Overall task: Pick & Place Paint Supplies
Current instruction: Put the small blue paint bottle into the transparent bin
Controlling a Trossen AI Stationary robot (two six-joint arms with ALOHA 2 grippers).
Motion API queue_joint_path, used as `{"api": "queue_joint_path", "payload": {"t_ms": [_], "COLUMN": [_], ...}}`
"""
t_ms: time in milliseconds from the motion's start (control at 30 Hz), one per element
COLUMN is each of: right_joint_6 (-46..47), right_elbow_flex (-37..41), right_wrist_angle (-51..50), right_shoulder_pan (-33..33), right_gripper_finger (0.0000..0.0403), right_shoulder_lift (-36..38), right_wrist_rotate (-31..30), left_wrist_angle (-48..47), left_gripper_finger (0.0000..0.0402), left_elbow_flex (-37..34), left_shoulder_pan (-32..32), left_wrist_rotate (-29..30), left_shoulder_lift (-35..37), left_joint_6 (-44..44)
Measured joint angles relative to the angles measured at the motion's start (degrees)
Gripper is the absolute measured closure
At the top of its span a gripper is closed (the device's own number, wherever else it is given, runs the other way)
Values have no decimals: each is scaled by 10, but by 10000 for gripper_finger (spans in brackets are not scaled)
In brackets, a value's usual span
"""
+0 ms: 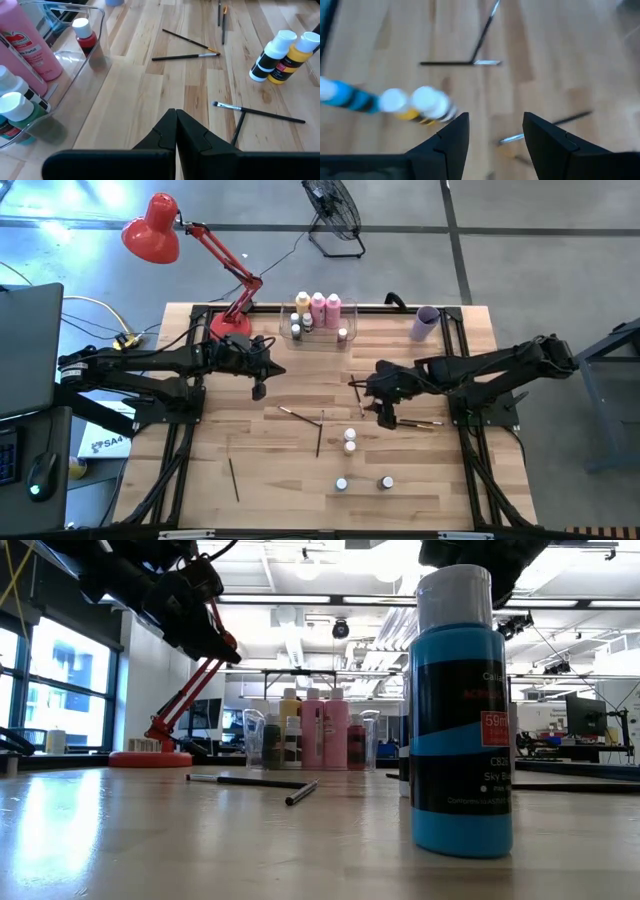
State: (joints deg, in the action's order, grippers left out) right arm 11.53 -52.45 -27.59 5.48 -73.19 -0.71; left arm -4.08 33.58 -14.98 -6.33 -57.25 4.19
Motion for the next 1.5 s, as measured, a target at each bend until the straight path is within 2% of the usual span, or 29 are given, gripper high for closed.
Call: {"api": "queue_joint_path", "payload": {"t_ms": [167, 267, 433, 533, 667, 867, 1067, 1200, 1333, 1500], "right_joint_6": [158, 255, 330, 371, 380, 385, 403, 478, 563, 662], "right_elbow_flex": [0, 0, -4, -21, -60, -144, -198, -199, -199, -199], "right_wrist_angle": [-49, -63, -64, -66, -63, -61, -52, -39, -83, -152], "right_shoulder_pan": [6, 20, 53, 74, 108, 155, 216, 253, 288, 316], "right_gripper_finger": [227, 227, 236, 251, 269, 289, 302, 310, 320, 335], "right_shoulder_lift": [0, 0, 0, 0, 0, 0, 0, -1, -13, -45], "right_wrist_rotate": [86, 96, 46, 39, 46, -5, 8, -45, -96, -112], "left_wrist_angle": [1, 1, 1, 0, -10, -31, -69, -72, -72, -72], "left_gripper_finger": [402, 402, 402, 402, 402, 402, 402, 402, 402, 402], "left_elbow_flex": [0, 0, 0, 0, 0, 0, 0, 0, 0, 0], "left_shoulder_pan": [0, 0, 0, 0, 0, 0, 0, 0, 0, 0], "left_wrist_rotate": [0, 0, 0, 0, 0, -2, -1, -1, -1, 1], "left_shoulder_lift": [0, 0, 0, 0, 0, 0, 0, 0, 0, 0], "left_joint_6": [0, 0, 0, 0, -2, -3, 0, 0, 0, 5]}}
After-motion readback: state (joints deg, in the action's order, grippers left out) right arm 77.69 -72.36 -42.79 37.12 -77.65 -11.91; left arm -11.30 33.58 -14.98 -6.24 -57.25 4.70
